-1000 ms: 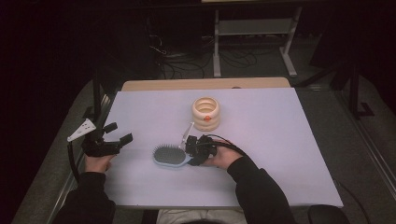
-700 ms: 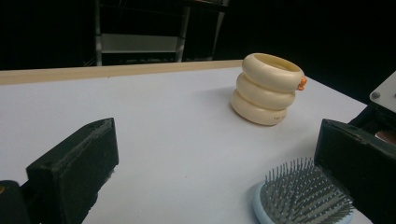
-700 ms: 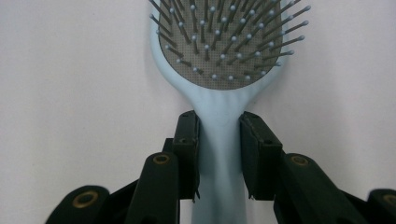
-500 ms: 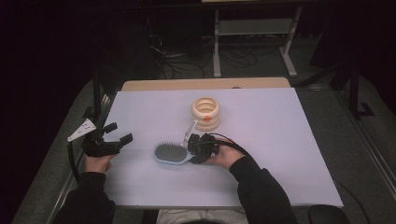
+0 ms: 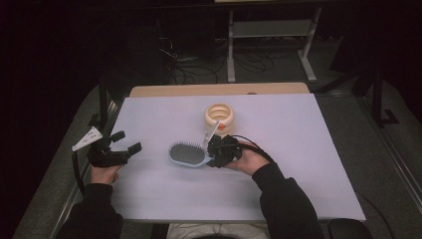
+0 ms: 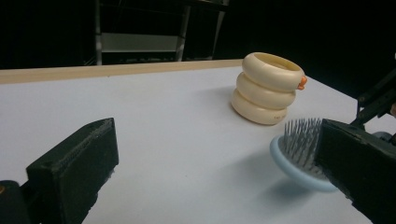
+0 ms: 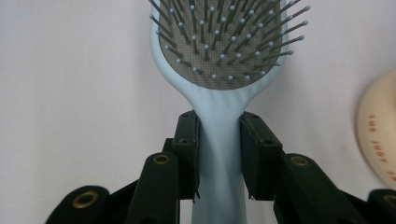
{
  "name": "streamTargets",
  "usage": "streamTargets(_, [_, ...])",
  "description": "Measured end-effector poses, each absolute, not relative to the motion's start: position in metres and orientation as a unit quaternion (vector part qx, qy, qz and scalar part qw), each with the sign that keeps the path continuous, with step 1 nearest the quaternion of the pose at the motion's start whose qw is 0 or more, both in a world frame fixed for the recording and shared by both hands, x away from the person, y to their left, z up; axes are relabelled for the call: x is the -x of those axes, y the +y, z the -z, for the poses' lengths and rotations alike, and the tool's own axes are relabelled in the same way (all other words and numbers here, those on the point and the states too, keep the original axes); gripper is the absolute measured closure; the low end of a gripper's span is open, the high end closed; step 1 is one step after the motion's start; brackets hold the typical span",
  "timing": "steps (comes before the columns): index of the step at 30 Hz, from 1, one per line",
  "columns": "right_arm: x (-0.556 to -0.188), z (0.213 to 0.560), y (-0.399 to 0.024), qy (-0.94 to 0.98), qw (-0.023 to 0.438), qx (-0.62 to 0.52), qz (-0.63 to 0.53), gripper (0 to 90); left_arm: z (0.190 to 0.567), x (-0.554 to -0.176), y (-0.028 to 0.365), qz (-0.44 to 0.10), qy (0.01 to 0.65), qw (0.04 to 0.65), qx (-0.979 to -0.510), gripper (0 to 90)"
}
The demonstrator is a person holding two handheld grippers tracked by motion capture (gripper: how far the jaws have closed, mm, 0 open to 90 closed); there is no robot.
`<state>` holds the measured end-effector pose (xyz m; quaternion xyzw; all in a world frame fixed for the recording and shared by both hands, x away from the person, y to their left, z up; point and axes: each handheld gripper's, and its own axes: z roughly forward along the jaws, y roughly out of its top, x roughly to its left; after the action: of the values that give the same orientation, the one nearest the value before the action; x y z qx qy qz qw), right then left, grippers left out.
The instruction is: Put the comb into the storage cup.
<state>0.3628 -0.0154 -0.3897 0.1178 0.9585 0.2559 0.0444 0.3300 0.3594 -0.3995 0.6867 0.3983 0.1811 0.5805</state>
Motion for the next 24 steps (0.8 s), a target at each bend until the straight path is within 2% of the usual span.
streamTargets(24, [-0.365,0.341,-0.051,0.944,0.09,-0.129,-0.289,68.0,0.401,-0.331,0.358,-0.179,0.399,0.576,-0.691,0.0])
